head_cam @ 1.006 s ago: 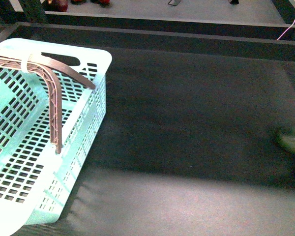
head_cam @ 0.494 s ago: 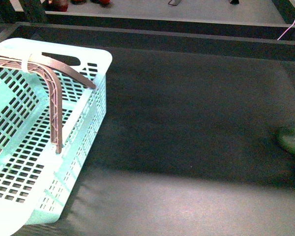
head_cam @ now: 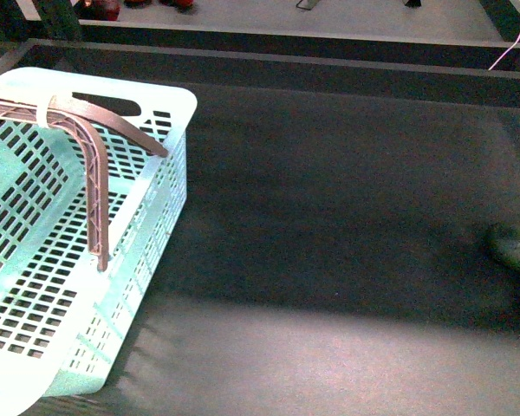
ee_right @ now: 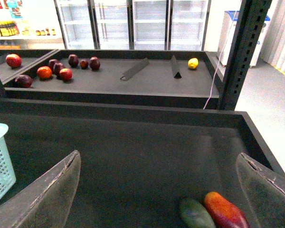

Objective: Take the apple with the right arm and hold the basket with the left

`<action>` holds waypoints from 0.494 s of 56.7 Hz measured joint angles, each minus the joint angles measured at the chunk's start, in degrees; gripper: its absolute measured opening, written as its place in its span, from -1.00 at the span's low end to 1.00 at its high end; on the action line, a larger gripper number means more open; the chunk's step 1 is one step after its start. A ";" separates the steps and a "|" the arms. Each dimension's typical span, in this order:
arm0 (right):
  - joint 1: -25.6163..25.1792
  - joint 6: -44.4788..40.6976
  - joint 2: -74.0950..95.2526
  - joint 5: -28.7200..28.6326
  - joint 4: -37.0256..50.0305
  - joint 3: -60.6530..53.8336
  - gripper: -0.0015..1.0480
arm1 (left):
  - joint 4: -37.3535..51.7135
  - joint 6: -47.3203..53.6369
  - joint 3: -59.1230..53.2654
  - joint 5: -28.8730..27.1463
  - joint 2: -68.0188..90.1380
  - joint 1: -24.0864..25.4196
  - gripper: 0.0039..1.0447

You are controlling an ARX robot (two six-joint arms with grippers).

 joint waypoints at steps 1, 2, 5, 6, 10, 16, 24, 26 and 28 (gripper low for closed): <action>0.00 0.00 0.00 0.00 0.00 0.00 0.83 | -0.35 0.13 1.09 0.00 0.92 0.28 0.87; 0.00 0.00 0.00 0.00 0.00 0.00 0.83 | -0.76 0.39 2.73 0.02 2.34 0.72 0.87; 0.00 0.00 0.00 0.00 0.00 0.00 0.83 | -1.40 0.79 6.60 -0.07 6.10 1.62 0.87; 0.00 0.00 0.00 0.00 0.00 0.00 0.83 | -1.40 0.94 7.78 -0.09 7.50 1.81 0.87; 0.00 0.00 0.00 0.00 0.00 0.00 0.83 | -1.40 1.38 10.10 -0.09 10.60 1.95 0.87; 0.00 0.00 0.00 0.00 0.00 0.00 0.83 | -1.27 1.84 12.41 -0.44 14.62 1.97 0.87; 0.00 0.00 0.00 0.00 0.00 0.00 0.83 | -0.90 2.91 15.13 -1.64 19.89 2.01 0.87; 0.00 0.00 0.00 0.00 0.00 0.00 0.83 | -0.83 3.06 16.00 -1.79 21.20 2.03 0.87; 0.00 0.00 0.00 0.00 0.00 0.00 0.83 | -0.79 3.10 16.92 -1.84 22.34 2.05 0.87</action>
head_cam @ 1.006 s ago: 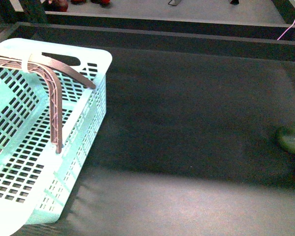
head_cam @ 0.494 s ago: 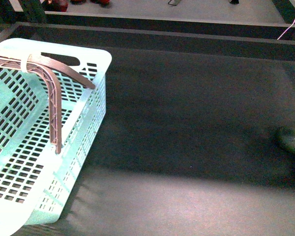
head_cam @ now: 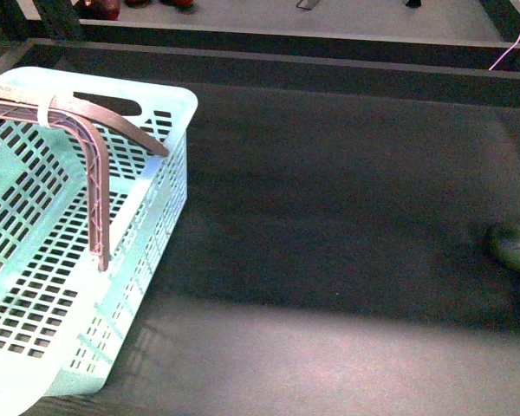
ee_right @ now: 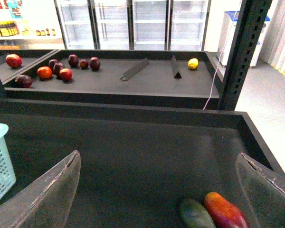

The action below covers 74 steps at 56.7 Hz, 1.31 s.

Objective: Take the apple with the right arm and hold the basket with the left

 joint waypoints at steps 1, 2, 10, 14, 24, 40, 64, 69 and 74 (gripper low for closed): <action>0.00 0.00 0.00 0.00 0.00 0.00 0.83 | 0.09 0.04 0.70 0.00 0.81 0.00 0.87; 0.00 0.00 0.00 0.00 0.00 0.00 0.83 | 0.15 0.07 1.20 -0.02 1.31 0.00 0.87; 0.00 0.00 0.00 0.00 0.00 0.00 0.83 | 0.24 0.13 4.96 -0.17 4.48 -0.31 0.87; 0.00 0.00 0.00 0.00 0.00 0.00 0.83 | 0.24 0.13 5.70 -0.24 5.40 -0.61 0.69; 0.00 0.00 0.00 0.00 0.00 0.00 0.83 | -0.35 -0.02 6.05 -1.29 6.62 -1.27 0.03; 0.00 0.00 0.00 0.00 0.00 0.00 0.83 | -3.78 -3.67 7.19 -2.34 5.16 -1.62 -0.65; 0.00 0.00 0.00 0.00 0.00 0.00 0.83 | -9.99 -2.23 4.81 -3.06 -8.70 -2.60 -0.66; 0.00 0.00 0.00 -0.02 0.00 0.00 0.83 | -11.93 -2.23 4.81 -3.08 -12.63 -3.80 -0.66; 0.00 0.00 0.00 0.00 0.00 0.00 0.83 | -13.42 -2.27 4.81 -3.04 -15.30 -5.38 -0.66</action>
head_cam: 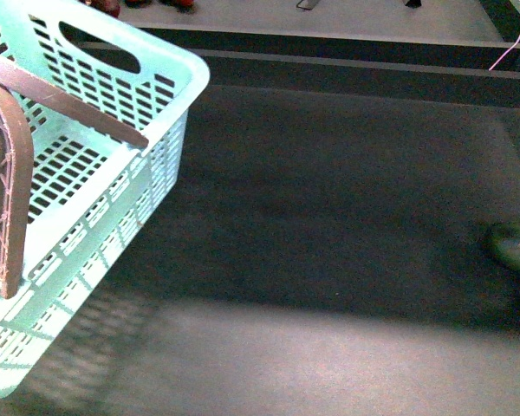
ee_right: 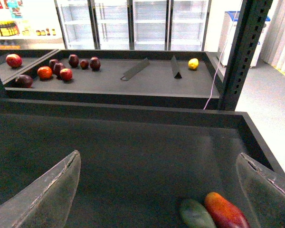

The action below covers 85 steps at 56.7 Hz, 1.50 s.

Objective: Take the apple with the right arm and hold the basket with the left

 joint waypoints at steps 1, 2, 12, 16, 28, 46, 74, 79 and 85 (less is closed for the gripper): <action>0.00 0.00 0.00 0.00 0.00 0.00 0.83 | -0.31 0.00 0.00 0.00 -0.61 -0.52 -0.66; 0.00 0.00 0.00 0.00 0.00 0.00 0.83 | -0.52 -0.04 0.00 0.02 -1.14 -1.05 -0.66; 0.00 0.00 0.00 0.00 0.00 0.00 0.83 | -1.77 -0.68 0.11 -1.05 -2.82 -6.21 -0.66; 0.00 0.00 0.00 0.00 0.00 0.00 0.83 | -1.88 -1.68 0.44 -2.25 -2.71 -9.22 -0.66; 0.00 0.00 0.00 0.00 0.00 0.00 0.83 | -1.73 -3.87 3.87 -4.79 -1.11 -18.05 -0.66; 0.00 0.00 0.00 0.00 0.00 0.00 0.83 | -2.34 -4.59 12.35 -2.71 5.92 -35.67 -0.66; 0.00 0.00 0.00 0.00 0.00 0.00 0.83 | -3.32 0.55 13.60 0.11 6.12 -40.54 -0.66; 0.00 0.00 0.00 0.00 0.00 0.00 0.83 | -3.32 0.87 13.60 -0.04 6.12 -40.54 -0.66; 0.00 0.00 0.00 0.00 0.00 0.00 0.83 | -3.32 0.94 13.60 0.07 6.12 -40.54 -0.66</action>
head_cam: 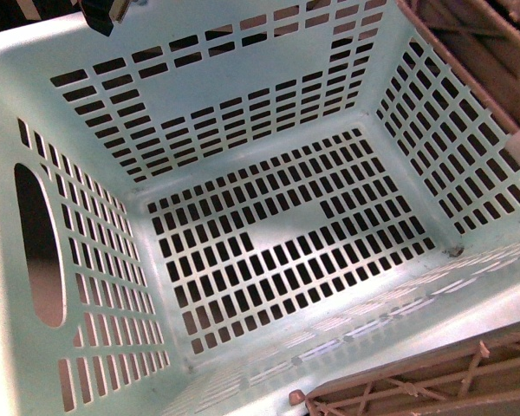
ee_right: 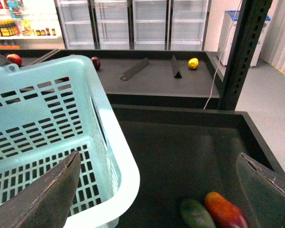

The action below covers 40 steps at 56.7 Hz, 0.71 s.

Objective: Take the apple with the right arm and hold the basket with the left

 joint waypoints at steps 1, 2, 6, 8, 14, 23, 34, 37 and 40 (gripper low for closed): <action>0.00 0.00 0.00 0.00 0.00 0.00 0.83 | 0.00 0.00 0.00 0.02 0.00 0.00 -0.66; 0.00 0.00 0.00 0.00 0.00 0.00 0.83 | 0.00 0.00 0.00 0.04 0.00 0.00 -0.66; 0.00 0.00 0.00 0.00 0.00 0.00 0.83 | 0.00 0.00 0.00 0.07 0.00 0.00 -0.66; 0.00 0.00 0.00 0.00 0.00 0.00 0.83 | 0.00 0.00 0.00 0.07 0.00 0.00 -0.66; 0.00 0.00 0.00 0.00 0.00 0.00 0.83 | 0.00 0.00 0.00 0.04 0.00 0.00 -0.66; 0.00 0.00 0.00 0.00 0.00 0.00 0.83 | 0.00 0.02 0.00 0.00 0.00 0.00 -0.66; 0.00 0.00 0.00 0.00 0.00 0.00 0.83 | 0.00 0.02 0.00 0.07 0.00 0.00 -0.66; 0.00 0.00 0.00 0.00 0.00 0.00 0.83 | 0.00 0.02 0.00 0.07 0.00 0.00 -0.66; 0.70 3.21 2.45 3.26 -5.53 2.05 0.83 | 0.00 0.02 0.00 0.04 0.00 0.00 -0.66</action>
